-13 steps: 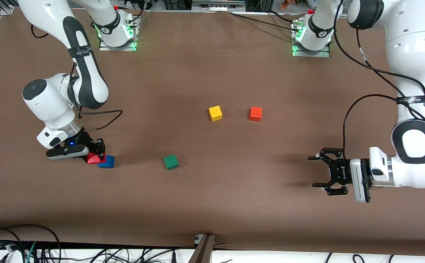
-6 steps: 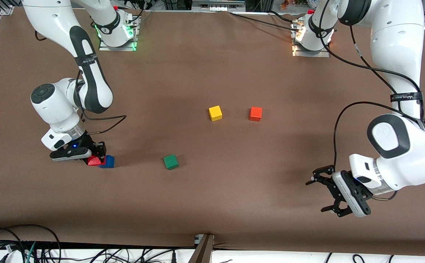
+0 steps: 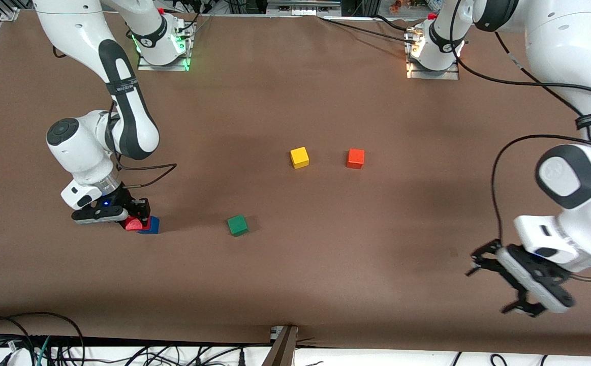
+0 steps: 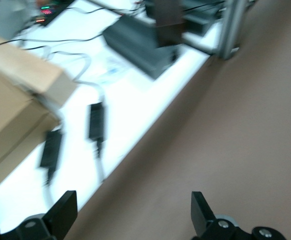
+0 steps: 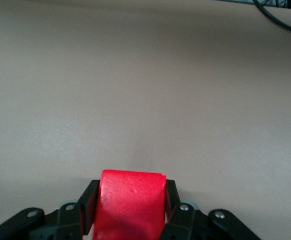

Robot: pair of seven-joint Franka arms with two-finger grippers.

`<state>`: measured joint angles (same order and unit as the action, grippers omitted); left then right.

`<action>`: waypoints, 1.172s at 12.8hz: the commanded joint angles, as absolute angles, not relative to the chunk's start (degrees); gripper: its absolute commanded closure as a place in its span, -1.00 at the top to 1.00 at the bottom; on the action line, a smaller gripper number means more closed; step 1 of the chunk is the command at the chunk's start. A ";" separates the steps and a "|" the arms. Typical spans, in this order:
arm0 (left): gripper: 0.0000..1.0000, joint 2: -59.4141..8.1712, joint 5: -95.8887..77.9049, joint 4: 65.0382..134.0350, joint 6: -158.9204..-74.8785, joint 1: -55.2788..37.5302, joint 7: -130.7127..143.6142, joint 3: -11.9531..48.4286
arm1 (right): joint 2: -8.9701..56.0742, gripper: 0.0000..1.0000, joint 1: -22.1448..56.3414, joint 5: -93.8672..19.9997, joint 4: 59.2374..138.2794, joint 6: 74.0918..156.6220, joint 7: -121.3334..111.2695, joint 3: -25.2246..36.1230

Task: Pass red block to right arm, stack on blue
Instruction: 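Hold the red cube on the blue cube while the left arm withdraws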

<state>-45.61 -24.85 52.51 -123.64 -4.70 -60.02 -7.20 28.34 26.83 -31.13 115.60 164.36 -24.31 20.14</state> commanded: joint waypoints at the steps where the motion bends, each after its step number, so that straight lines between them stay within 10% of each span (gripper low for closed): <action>1: 1.00 -43.34 -23.03 52.47 -122.62 -4.75 -59.06 -11.58 | 29.09 -1.00 26.81 -32.69 116.02 167.34 -24.61 18.99; 15: 1.00 -35.77 -9.20 50.10 -100.40 -6.69 -11.47 -9.58 | 29.18 -1.00 26.28 -32.70 115.66 167.26 -25.75 19.07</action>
